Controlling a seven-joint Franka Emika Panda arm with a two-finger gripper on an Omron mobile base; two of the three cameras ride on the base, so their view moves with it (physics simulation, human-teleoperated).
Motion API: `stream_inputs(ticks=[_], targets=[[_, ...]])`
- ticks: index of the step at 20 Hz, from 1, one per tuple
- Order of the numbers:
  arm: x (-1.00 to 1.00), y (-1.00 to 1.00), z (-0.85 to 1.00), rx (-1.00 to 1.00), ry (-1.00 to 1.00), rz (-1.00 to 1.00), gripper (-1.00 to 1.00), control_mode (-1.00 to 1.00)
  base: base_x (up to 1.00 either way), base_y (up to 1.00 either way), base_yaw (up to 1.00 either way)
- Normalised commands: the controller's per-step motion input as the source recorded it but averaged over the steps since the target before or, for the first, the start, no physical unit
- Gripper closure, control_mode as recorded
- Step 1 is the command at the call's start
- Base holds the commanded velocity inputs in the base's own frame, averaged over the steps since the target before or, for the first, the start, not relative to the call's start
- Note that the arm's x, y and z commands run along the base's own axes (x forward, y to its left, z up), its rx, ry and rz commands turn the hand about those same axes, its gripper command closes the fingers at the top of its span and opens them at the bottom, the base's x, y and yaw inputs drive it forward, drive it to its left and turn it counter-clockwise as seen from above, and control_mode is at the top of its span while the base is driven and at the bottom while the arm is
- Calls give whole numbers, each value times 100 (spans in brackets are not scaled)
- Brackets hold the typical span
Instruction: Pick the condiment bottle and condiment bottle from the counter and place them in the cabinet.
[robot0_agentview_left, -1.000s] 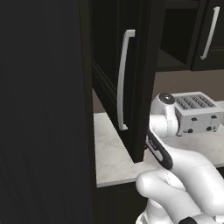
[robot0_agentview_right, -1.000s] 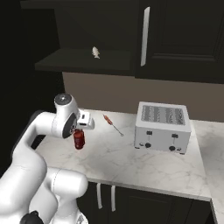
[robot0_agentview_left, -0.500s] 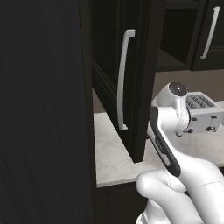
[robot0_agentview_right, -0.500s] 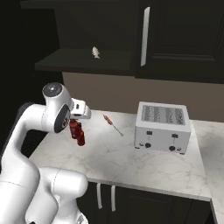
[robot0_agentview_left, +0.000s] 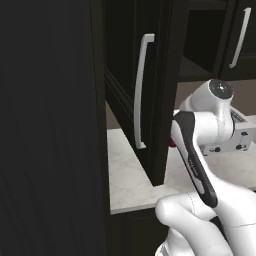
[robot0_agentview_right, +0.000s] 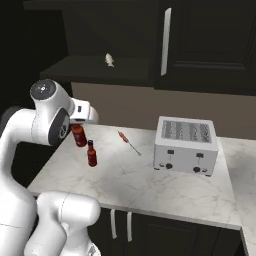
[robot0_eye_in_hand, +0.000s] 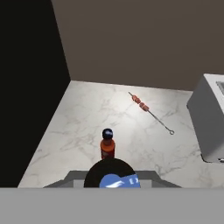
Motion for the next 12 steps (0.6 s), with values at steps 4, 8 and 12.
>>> stream_inputs(ticks=[4,8,12], targets=[[-32,0,72,0,-3,0,100,-100,0,0,0],[-29,-3,69,0,-1,0,100,-100,0,0,0],[-26,-8,63,0,0,0,100,-100,0,0,0]])
